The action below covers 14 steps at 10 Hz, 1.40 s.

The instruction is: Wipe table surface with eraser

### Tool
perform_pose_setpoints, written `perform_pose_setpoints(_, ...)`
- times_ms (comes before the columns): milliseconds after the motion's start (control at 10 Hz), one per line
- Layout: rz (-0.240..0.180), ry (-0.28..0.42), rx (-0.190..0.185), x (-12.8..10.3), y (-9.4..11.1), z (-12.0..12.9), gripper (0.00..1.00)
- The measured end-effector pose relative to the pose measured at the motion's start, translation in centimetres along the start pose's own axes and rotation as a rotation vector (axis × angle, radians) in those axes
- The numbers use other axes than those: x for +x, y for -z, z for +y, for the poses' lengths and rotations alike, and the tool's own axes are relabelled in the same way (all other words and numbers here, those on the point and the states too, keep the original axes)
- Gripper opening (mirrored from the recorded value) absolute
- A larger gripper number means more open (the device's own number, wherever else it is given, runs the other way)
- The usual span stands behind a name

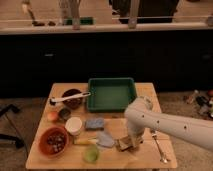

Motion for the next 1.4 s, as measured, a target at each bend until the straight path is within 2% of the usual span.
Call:
perform_pose_setpoints(200, -0.025, 0.050, -0.027, -1.0, -0.1, 1.6, 0.04)
perform_pose_setpoints(400, -0.029, 0.074, -0.067, -1.4, -0.8, 3.4, 0.04)
perform_pose_setpoints(600, -0.020, 0.064, -0.113, -0.3, -1.9, 5.1, 0.04)
perform_pose_setpoints(700, -0.010, 0.052, -0.124, 0.6, -2.1, 5.3, 0.04)
perform_pose_setpoints(800, 0.012, 0.022, -0.136, 2.3, -2.5, 5.6, 0.04)
perform_pose_setpoints(1100, 0.054, -0.047, -0.139, 4.8, -2.9, 5.0, 0.04)
perform_pose_setpoints(1400, 0.079, -0.084, -0.118, 5.9, -3.1, 2.5, 0.04)
